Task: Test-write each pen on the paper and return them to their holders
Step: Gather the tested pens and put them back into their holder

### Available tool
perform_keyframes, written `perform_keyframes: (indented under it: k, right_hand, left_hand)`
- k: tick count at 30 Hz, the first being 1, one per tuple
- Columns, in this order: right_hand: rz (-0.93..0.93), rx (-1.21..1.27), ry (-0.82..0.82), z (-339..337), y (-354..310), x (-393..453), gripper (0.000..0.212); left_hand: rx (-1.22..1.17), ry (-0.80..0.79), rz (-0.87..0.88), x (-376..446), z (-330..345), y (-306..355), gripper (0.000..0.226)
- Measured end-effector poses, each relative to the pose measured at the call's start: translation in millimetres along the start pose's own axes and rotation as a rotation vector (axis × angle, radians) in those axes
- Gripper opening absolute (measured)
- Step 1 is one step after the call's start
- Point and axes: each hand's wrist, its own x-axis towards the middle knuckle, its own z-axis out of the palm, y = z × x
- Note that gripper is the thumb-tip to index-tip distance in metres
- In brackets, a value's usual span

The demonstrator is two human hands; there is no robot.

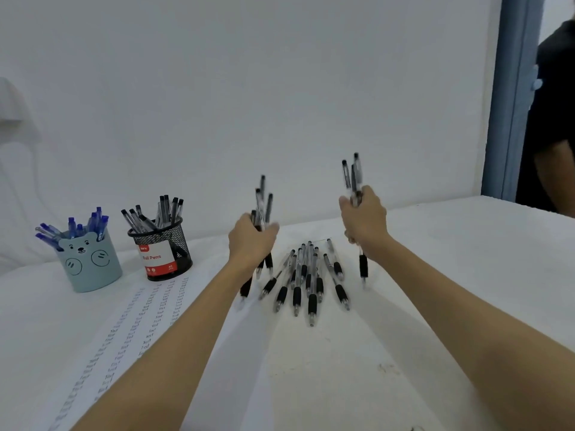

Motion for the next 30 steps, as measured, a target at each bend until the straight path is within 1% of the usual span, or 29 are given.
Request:
perform_keyframes:
  k: [1, 3, 4, 6, 8, 12, 16, 20, 22, 24, 26, 28, 30]
  right_hand:
    - [-0.054, 0.044, 0.06, 0.5, -2.6, 2.3, 0.024]
    - [-0.188, 0.035, 0.128, 1.9, -6.9, 2.2, 0.036]
    - [-0.254, 0.018, 0.146, 3.0, -8.4, 0.6, 0.038]
    - [-0.33, 0.029, 0.175, 6.4, -6.2, -1.1, 0.036]
    - [-0.335, 0.046, 0.173, 10.5, -0.3, -3.1, 0.035]
    - [-0.218, 0.009, 0.124, 12.6, 11.4, -4.8, 0.024]
    - [-0.096, 0.122, 0.17, 12.0, 10.8, -6.8, 0.032]
    - [-0.124, 0.212, 0.25, 5.7, 2.8, -6.7, 0.041]
    - [-0.102, 0.23, 0.198, 3.8, 4.6, -7.4, 0.034]
    - [-0.028, 0.165, 0.101, 5.4, 11.0, -11.3, 0.019]
    - [0.062, 0.163, 0.052, 7.5, 18.6, -12.6, 0.017]
    - [0.117, 0.213, 0.044, 7.8, 20.4, -12.7, 0.021]
    - [0.125, 0.255, 0.083, 7.4, 16.3, -11.2, 0.031]
  left_hand:
    - [-0.124, 0.086, 0.051, -0.5, -0.5, 4.2, 0.017]
    - [-0.307, 0.251, 0.147, 0.2, -3.0, 10.2, 0.02]
    - [-0.356, 0.31, 0.18, 0.5, -4.2, 11.5, 0.022]
    - [-0.4, 0.356, 0.208, 0.3, -5.1, 9.0, 0.023]
    - [-0.386, 0.336, 0.195, -0.7, -3.4, 1.7, 0.024]
    - [-0.336, 0.278, 0.103, 0.1, 2.5, -6.4, 0.026]
    - [-0.358, 0.265, 0.09, -2.0, 6.1, -4.0, 0.018]
    - [-0.432, 0.339, 0.11, -5.8, 4.9, 1.1, 0.027]
    - [-0.447, 0.335, 0.115, -6.0, 3.4, 0.5, 0.024]
    - [-0.414, 0.252, 0.088, -7.2, 4.0, -5.4, 0.017]
    - [-0.388, 0.154, 0.051, -8.9, 7.1, -12.2, 0.014]
    - [-0.368, 0.132, 0.02, -8.4, 9.6, -15.2, 0.026]
    - [-0.378, 0.172, 0.003, -7.0, 9.6, -12.9, 0.035]
